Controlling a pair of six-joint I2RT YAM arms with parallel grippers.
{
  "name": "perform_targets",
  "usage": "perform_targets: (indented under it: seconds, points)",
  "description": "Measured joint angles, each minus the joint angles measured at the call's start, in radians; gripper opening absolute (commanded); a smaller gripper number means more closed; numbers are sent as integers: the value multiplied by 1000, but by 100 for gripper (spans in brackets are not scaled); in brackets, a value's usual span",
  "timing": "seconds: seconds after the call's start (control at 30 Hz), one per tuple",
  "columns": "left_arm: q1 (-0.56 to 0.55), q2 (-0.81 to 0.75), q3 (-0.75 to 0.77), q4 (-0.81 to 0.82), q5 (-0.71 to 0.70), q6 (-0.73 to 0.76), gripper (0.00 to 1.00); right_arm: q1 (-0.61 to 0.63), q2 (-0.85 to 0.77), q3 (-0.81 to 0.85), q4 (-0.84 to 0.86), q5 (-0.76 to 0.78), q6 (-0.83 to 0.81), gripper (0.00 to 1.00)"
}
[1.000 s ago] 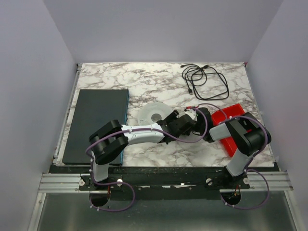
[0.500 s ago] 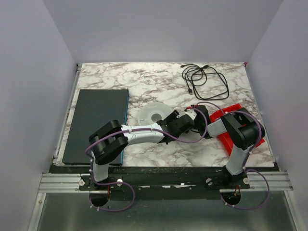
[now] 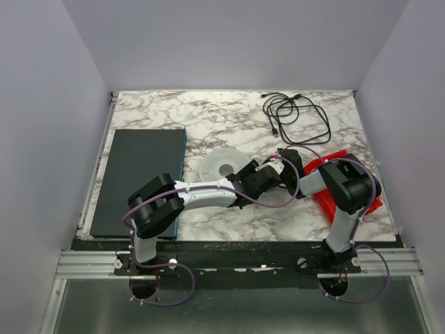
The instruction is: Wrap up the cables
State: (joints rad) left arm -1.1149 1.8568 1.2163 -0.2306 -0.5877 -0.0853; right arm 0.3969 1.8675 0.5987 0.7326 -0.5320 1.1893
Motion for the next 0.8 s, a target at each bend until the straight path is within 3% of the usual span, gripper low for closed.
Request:
perform_targets:
  seconds: [0.8]
  points:
    - [1,0,18,-37,24,-8,59,-53,-68,-16,-17,8,-6,17]
